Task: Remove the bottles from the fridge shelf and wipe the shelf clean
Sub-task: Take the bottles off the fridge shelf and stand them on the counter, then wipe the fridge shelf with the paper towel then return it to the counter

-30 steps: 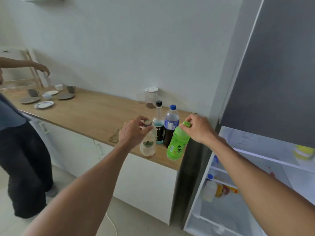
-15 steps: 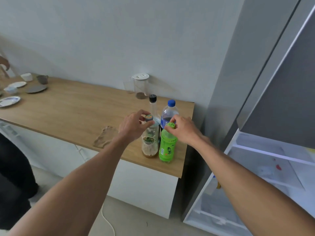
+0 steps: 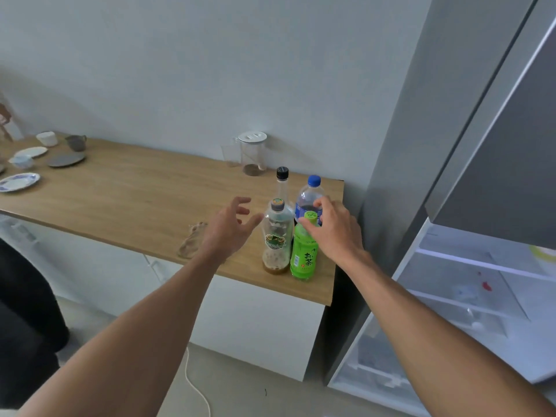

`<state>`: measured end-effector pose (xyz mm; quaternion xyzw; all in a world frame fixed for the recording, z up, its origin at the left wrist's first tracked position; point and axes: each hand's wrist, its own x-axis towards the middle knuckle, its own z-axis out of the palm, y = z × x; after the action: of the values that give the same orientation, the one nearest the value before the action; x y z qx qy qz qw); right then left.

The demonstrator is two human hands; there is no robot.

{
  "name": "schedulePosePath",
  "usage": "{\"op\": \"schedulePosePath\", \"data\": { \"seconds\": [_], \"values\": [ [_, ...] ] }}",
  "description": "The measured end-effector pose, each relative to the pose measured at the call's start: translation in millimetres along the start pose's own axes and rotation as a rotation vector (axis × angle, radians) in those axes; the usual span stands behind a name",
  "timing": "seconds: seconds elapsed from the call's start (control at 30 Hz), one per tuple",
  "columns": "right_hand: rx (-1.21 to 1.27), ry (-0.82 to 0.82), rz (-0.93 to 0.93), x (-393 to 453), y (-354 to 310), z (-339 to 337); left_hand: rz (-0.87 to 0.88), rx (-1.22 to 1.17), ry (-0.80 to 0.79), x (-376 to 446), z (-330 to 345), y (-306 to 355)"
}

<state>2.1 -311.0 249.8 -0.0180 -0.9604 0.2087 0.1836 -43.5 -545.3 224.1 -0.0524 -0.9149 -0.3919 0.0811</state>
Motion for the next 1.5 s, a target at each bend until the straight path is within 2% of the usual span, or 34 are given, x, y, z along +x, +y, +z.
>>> {"op": "schedulePosePath", "data": {
  "seconds": [0.1, 0.27, 0.43, 0.57, 0.7, 0.83, 1.03, 1.17, 1.33, 1.5],
  "values": [
    [0.08, 0.014, -0.101, -12, -36, 4, -0.096, 0.028, -0.055, -28, -21, -38],
    [0.293, -0.173, -0.178, -18, -92, 53, -0.277, 0.077, -0.084, -51, -61, -97],
    [0.338, -0.392, -0.081, -1, -112, 139, -0.341, 0.071, -0.063, -28, -83, -143],
    [0.307, -0.438, 0.116, 25, -100, 214, -0.335, 0.047, -0.061, 9, -71, -181],
    [0.286, -0.506, 0.152, 52, -94, 270, -0.407, 0.077, -0.153, 53, -52, -218],
    [0.32, -0.485, 0.118, 79, -98, 299, -0.4, 0.158, -0.288, 85, -37, -233],
    [0.32, -0.431, 0.118, 91, -111, 315, -0.417, 0.118, -0.423, 120, -18, -236],
    [0.43, -0.413, 0.155, 87, -106, 311, -0.487, 0.07, -0.411, 118, -13, -236],
    [0.594, -0.385, 0.214, 48, -98, 276, -0.401, 0.032, -0.394, 75, -28, -214],
    [0.656, -0.418, 0.215, 7, -102, 240, -0.371, 0.014, -0.326, 27, -50, -185]
  ]
}}
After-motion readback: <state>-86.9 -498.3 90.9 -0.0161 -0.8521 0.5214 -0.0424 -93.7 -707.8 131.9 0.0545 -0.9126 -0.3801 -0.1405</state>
